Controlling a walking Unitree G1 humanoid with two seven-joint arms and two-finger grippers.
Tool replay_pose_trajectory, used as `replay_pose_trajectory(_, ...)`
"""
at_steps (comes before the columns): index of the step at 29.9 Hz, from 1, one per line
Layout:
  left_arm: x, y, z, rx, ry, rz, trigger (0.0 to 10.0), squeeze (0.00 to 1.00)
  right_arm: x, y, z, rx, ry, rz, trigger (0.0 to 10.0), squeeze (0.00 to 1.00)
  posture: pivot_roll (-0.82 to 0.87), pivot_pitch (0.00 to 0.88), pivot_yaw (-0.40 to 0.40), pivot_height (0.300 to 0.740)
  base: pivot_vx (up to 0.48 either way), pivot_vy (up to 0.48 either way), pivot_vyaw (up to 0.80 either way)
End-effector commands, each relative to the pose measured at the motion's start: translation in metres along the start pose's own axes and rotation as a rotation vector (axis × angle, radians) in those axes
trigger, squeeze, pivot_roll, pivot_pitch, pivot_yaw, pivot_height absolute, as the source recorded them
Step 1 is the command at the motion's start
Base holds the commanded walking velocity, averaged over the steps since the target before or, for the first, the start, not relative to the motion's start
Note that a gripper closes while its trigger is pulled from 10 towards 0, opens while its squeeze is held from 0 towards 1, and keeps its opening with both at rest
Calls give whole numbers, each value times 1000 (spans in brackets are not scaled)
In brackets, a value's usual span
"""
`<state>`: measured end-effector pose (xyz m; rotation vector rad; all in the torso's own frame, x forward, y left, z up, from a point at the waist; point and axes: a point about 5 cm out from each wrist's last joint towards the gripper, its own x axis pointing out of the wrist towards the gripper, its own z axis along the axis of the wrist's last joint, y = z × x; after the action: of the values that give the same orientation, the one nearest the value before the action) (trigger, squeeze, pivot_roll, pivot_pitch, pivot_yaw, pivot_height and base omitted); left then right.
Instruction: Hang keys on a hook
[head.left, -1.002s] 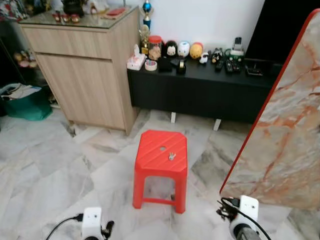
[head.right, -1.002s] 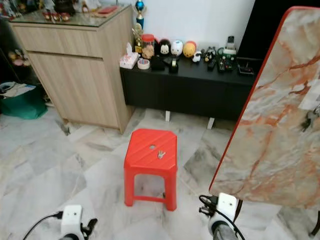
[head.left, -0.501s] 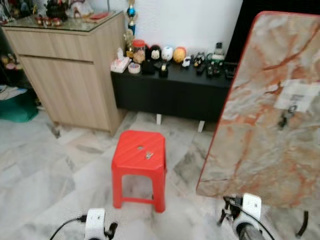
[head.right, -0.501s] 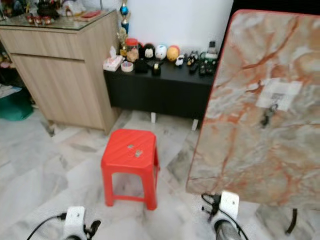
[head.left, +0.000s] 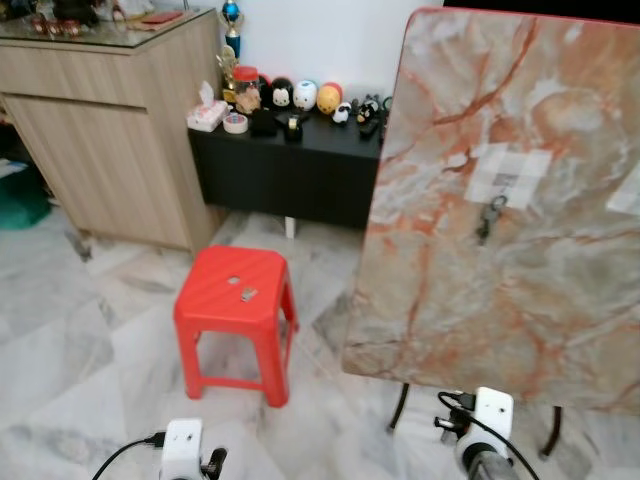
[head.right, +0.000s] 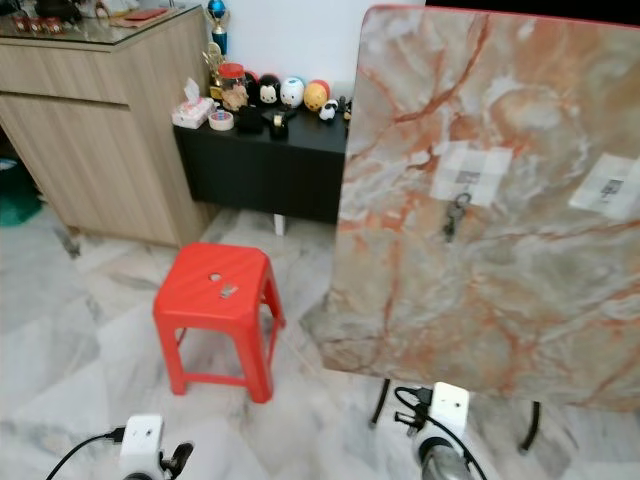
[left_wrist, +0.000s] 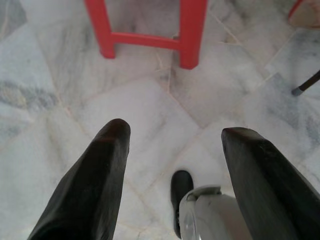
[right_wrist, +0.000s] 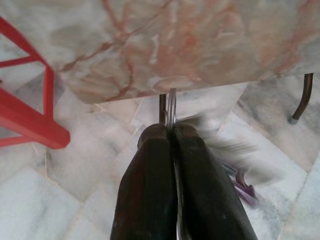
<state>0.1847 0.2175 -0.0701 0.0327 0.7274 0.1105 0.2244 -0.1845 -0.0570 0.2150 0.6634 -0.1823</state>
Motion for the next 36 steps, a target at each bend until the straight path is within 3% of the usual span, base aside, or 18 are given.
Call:
replay_pose_trajectory(1, 0, -6, -1, 0, 7, -14, 10000, 0, -1, -9, 1, -1, -4, -28, 10000, 0, 89, 0, -52, 740, 0, -326, 0)
replay_pose_trajectory(6, 0, -6, -1, 1, 8, -13, 10000, 0, -1, -9, 1, -3, -6, -30, 10000, 0, 90, 0, -53, 740, 0, -325, 0)
replay_pose_trajectory(20, -2, -4, -7, -1, 34, -2, 10000, 0, -1, -16, 3, -4, -19, -47, 10000, 0, 84, 0, -52, 740, 0, 0, 0)
replay_pose_trajectory(26, -3, -3, -10, 1, 43, -2, 10000, 0, -2, -23, 32, -90, -221, -126, 10000, 0, 74, 0, -44, 740, 0, 0, 0)
replay_pose_trajectory(31, -3, -3, -10, 9, 49, -4, 10000, 0, -6, -27, 77, -77, -475, -264, 10000, 0, 71, 0, -44, 740, 0, 0, 0)
replay_pose_trajectory(36, -3, -3, -11, 9, 51, -3, 10000, 0, -14, -21, 97, -80, -597, -256, 10000, 0, 74, 0, -50, 740, 0, 0, 0)
